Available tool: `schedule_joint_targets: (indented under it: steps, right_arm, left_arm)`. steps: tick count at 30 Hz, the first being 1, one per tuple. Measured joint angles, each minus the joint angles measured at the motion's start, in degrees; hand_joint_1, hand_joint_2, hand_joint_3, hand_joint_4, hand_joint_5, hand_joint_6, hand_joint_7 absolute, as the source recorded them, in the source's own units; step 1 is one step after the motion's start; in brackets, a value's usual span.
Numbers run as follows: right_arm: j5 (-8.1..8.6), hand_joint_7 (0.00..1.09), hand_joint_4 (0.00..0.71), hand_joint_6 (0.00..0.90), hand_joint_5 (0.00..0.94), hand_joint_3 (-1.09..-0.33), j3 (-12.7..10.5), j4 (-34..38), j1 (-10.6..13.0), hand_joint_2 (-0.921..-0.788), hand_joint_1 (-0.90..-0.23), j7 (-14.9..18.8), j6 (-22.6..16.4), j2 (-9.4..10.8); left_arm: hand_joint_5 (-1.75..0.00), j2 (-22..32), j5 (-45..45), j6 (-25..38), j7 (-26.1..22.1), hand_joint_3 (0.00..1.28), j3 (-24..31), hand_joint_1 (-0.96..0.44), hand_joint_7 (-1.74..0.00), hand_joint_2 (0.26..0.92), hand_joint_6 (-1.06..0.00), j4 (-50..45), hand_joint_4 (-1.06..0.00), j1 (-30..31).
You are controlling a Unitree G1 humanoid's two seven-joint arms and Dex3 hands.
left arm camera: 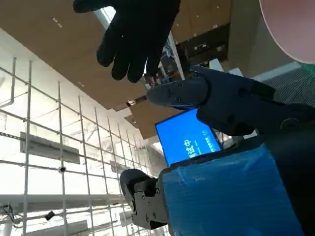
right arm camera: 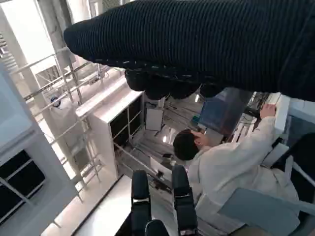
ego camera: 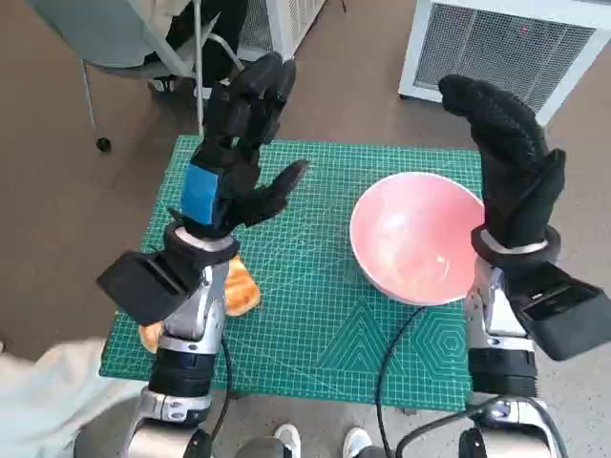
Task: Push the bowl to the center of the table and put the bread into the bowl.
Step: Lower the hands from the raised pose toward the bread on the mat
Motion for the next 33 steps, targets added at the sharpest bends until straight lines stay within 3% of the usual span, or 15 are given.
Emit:
schedule_joint_targets:
  steps: [24,29,33]
  right_arm:
    - [-0.74,0.41,0.371,0.189,0.002,-0.732,-0.43,0.72,-0.02,-0.921,-0.612,0.01,-0.94,-0.25]
    - [0.44,0.40,0.352,0.187,0.000,-0.740,-1.44,3.38,0.00,-0.921,-0.605,1.00,-2.57,-1.35]
    - [0.88,0.43,0.341,0.168,0.000,-0.772,-3.60,7.75,0.03,-0.921,-0.594,1.54,-5.14,-3.29]
  left_arm:
    - [-0.02,0.53,0.02,0.00,-0.01,0.38,-0.02,-0.41,-0.68,0.921,0.00,0.12,-0.23,0.00]
    - [-0.02,0.52,0.05,0.00,-0.03,0.38,-0.07,-0.40,-0.68,0.921,0.00,0.12,-0.23,0.00]
    - [-0.02,0.64,0.06,-0.03,-0.04,0.38,-0.01,-0.40,-0.68,0.921,0.00,0.11,-0.23,0.01]
